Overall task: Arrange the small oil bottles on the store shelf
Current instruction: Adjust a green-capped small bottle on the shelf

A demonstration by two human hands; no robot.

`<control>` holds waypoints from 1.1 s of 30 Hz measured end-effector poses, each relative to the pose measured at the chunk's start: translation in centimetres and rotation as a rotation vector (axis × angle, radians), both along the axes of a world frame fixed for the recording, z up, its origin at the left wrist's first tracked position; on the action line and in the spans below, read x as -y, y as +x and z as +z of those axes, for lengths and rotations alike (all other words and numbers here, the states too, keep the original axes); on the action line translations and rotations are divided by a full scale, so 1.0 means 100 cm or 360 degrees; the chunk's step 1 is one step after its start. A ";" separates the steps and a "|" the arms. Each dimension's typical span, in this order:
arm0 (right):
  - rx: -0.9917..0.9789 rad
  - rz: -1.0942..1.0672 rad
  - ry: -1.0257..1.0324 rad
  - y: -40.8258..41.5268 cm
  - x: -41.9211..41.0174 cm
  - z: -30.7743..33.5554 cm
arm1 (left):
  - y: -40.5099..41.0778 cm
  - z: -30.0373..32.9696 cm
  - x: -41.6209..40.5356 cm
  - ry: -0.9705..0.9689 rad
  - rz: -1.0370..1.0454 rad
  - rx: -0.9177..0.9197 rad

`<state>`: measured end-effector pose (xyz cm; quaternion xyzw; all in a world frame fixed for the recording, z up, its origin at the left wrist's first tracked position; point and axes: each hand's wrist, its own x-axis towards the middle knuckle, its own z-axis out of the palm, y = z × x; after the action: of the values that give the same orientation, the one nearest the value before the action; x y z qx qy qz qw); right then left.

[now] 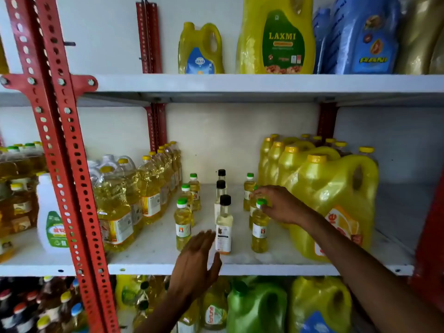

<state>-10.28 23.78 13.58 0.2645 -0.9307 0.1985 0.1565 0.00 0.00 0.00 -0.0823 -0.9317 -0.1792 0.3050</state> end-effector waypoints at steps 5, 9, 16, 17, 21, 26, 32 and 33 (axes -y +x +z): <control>0.0191 0.0022 0.0094 -0.013 0.001 -0.003 | -0.003 -0.036 0.008 -0.0067 0.0034 0.0455; 0.0217 0.0024 0.0062 -0.021 0.001 0.000 | -0.004 -0.035 0.008 -0.0043 0.0035 0.0458; 0.0244 -0.0033 -0.0075 -0.020 0.001 0.000 | -0.008 -0.039 0.008 0.0001 0.0039 0.0472; 0.0234 -0.0037 -0.0077 -0.021 0.001 -0.001 | -0.009 -0.040 0.008 -0.0004 0.0044 0.0479; 0.0253 -0.0043 -0.0034 -0.019 0.001 0.001 | -0.010 -0.042 0.007 0.0012 0.0037 0.0495; 0.0268 -0.0028 -0.0010 -0.014 0.000 0.003 | -0.010 -0.042 0.007 0.0035 0.0041 0.0501; 0.0258 -0.0025 0.0037 -0.011 -0.002 0.005 | -0.012 -0.043 0.008 0.0051 0.0039 0.0471; 0.0250 -0.0020 0.0050 -0.010 -0.002 0.005 | -0.012 -0.044 0.009 0.0056 0.0040 0.0472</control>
<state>-11.28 23.99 14.08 0.2447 -0.9447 0.2032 0.0800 -1.20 -0.88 -4.35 -0.0378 -0.9642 -0.2018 0.1678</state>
